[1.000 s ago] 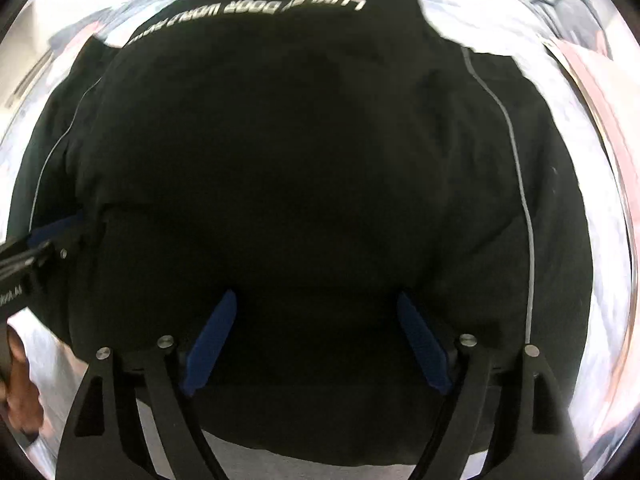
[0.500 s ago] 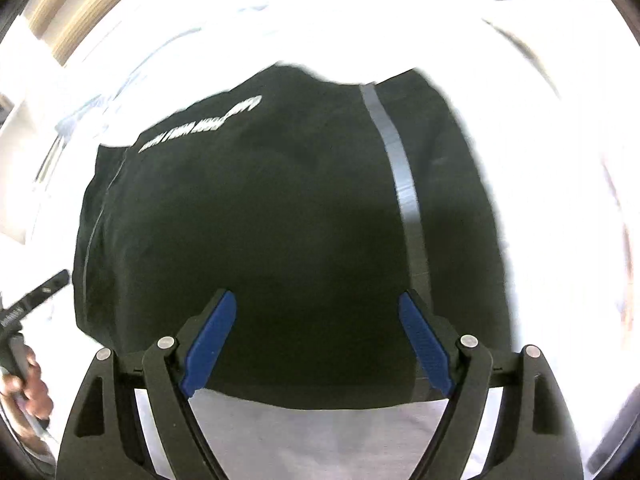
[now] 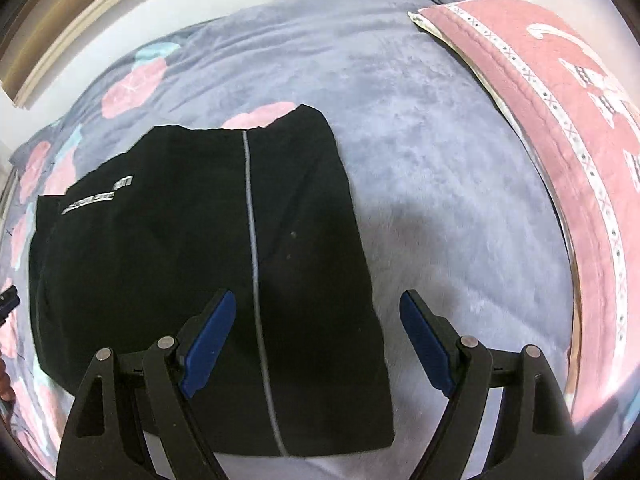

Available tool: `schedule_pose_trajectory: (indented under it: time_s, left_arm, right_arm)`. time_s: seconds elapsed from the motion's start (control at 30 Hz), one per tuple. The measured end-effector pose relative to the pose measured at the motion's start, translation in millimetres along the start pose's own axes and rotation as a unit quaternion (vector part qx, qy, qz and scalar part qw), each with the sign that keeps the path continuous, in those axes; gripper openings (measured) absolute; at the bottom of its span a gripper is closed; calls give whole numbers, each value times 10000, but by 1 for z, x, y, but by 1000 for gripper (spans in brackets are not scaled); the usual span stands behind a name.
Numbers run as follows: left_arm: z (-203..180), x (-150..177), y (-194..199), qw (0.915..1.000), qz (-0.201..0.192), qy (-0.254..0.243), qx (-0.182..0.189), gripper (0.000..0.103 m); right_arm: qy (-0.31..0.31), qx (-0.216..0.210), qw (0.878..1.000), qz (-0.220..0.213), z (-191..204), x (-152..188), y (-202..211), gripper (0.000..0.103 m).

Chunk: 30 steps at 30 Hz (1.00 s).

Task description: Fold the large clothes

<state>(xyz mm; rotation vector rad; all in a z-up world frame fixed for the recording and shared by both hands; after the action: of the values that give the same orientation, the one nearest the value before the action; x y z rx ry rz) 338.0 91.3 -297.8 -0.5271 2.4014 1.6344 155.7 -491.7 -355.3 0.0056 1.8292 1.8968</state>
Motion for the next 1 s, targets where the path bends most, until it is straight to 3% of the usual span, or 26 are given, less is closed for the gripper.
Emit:
schedule_pose_trajectory:
  time_s: [0.23, 0.43, 0.53, 0.63, 0.73, 1.0]
  left_arm:
    - [0, -6, -21, 9995, 292, 56, 141, 59]
    - [-10, 2, -27, 9992, 321, -15, 219, 59]
    - [-4, 12, -51, 9977, 558, -102, -377, 59]
    - [7, 20, -66, 9967, 730, 294, -191, 59]
    - [13, 18, -51, 9968, 592, 539, 80, 59]
    - [-4, 20, -16, 9994, 354, -50, -34, 59]
  right_arm:
    - [103, 88, 9999, 72, 5, -8, -16, 86]
    - [554, 28, 9985, 1, 37, -5, -12, 86]
    - [951, 407, 9942, 292, 56, 7, -37, 86]
    - [1268, 926, 9869, 379, 70, 14, -50, 86]
    - [1415, 939, 9853, 175, 80, 12, -33, 86]
    - [1973, 1204, 9728, -177, 104, 7, -6, 85]
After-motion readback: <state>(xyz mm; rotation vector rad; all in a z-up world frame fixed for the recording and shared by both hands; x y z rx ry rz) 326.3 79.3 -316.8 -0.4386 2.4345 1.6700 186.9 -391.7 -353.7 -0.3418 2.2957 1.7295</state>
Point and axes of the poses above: each gripper's, at about its wrist camera, not at the fingertips, and y roughly against the way its jaws point, z to its left, x to its underside, the point moved 6 cm from there along -y, roughly the way its jaws point, and after that the axes turned 3 degrees about y, right-handed, at the moved point
